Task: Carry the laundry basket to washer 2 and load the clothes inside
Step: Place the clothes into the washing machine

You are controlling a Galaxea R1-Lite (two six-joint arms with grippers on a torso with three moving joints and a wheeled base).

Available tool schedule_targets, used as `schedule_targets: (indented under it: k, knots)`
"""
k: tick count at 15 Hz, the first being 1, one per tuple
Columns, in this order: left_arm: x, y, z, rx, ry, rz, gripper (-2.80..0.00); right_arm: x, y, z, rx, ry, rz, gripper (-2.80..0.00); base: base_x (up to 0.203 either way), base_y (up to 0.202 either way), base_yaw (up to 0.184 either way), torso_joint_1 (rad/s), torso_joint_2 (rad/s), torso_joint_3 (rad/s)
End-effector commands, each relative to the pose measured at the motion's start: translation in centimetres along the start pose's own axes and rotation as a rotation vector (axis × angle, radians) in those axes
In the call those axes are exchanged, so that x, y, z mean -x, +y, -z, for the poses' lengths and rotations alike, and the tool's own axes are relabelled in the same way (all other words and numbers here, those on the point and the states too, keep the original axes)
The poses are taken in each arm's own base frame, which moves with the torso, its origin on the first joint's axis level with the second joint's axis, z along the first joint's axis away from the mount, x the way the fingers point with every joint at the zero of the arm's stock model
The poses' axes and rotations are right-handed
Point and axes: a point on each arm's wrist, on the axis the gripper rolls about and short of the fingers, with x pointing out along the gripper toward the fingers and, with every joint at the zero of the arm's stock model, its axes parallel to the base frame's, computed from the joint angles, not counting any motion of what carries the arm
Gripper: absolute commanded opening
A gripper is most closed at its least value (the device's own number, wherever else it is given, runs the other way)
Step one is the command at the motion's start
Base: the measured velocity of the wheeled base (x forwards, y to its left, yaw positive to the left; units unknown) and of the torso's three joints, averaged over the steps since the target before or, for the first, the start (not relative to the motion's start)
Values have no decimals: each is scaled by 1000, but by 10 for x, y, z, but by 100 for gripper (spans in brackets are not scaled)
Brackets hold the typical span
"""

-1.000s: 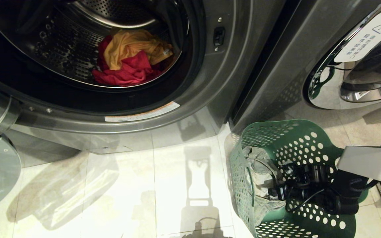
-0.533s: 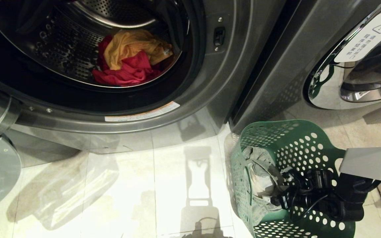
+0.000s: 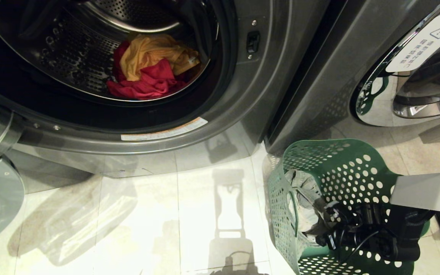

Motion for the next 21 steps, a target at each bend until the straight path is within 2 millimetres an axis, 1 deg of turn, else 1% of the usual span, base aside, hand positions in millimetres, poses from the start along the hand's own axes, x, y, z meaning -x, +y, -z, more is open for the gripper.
schedule_targets:
  k: [1,5,12,15,18,21]
  knots:
    - [-1,0,3,0,11,0,-280,1,0,2,-7,-1,-3,0,0,0,0,0,0,0]
    - [-1,0,3,0,10,-1,-280,8,-5,-2,-36,-98,-66,0,0,0,0,0,0,0]
    - [-1,0,3,0,10,-1,-280,11,0,5,-33,-98,-136,0,0,0,0,0,0,0]
    - [-1,0,3,0,10,-1,-280,7,1,10,-3,-84,-135,0,0,0,0,0,0,0]
    - [-1,0,3,0,10,-1,-280,2,0,19,39,-41,-77,0,0,0,0,0,0,0]
    - [-1,0,3,0,10,-1,-280,2,1,20,62,-30,-69,0,0,0,0,0,0,0]
